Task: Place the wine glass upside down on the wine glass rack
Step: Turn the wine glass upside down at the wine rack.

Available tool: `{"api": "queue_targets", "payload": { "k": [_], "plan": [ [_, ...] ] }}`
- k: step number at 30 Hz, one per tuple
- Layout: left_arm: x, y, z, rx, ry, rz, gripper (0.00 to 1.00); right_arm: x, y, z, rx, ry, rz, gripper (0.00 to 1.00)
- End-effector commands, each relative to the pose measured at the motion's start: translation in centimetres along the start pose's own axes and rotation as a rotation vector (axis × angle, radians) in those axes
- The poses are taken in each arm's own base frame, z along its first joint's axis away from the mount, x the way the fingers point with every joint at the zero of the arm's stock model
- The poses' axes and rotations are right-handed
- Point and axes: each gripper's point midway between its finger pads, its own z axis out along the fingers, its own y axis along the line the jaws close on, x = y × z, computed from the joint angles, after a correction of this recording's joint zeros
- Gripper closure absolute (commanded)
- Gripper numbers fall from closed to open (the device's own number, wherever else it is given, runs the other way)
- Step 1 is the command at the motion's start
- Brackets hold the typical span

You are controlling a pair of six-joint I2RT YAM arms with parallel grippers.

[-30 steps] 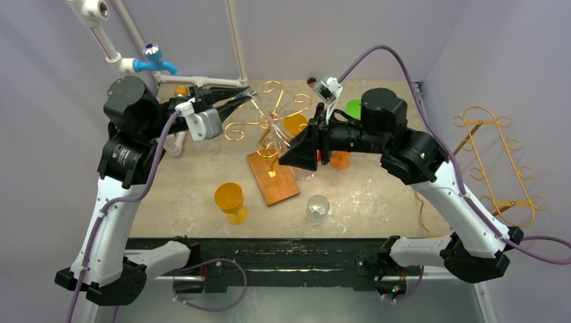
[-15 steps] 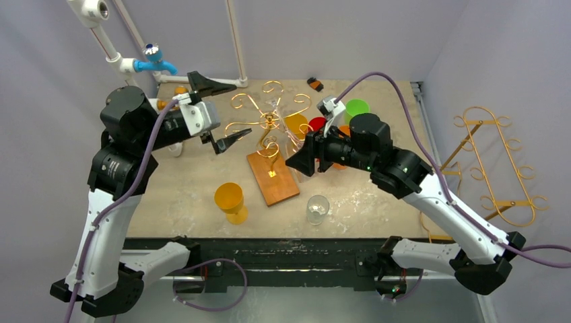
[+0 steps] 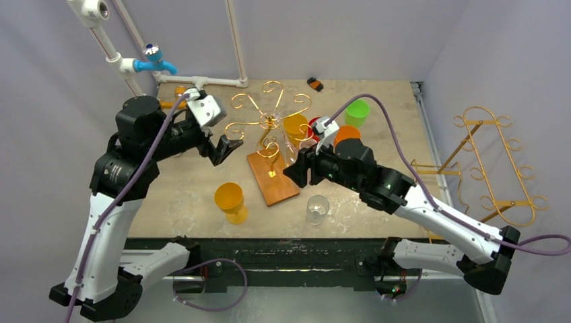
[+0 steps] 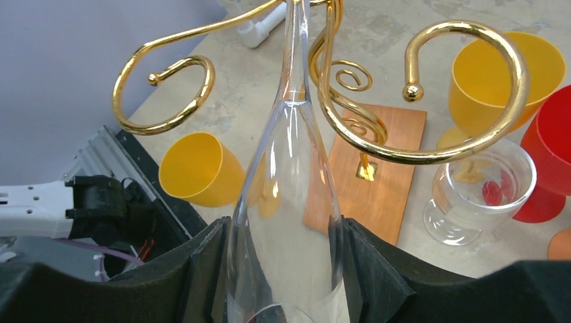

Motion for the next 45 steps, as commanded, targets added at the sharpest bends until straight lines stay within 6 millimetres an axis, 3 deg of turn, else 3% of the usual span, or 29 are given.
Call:
{"api": "queue_targets", "payload": {
  "k": [1, 13, 26, 31, 40, 45],
  "plan": [
    [3.7, 1.2, 0.3, -0.102, 0.135, -0.120, 0.13, -2.2, 0.3, 0.4, 0.025, -0.146, -0.009, 1.00],
    [8.0, 2.8, 0.7, -0.206, 0.252, -0.117, 0.26, 0.0, 1.8, 3.7, 0.060, -0.194, -0.110, 1.00],
    [9.1, 3.7, 1.7, -0.237, 0.250, -0.091, 0.46, 1.7, 3.0, 4.7, 0.032, -0.266, -0.129, 1.00],
    [9.0, 4.1, 2.2, -0.250, 0.238, -0.089, 0.50, 2.7, 3.7, 4.7, 0.010, -0.284, -0.155, 1.00],
    [8.9, 3.2, 2.4, -0.201, 0.222, -0.100, 0.53, 1.7, 5.1, 4.4, -0.005, -0.365, -0.158, 1.00],
    [9.2, 3.1, 2.2, -0.207, 0.234, -0.100, 0.54, 2.6, 6.0, 5.1, -0.039, -0.385, -0.178, 1.00]
  ]
}}
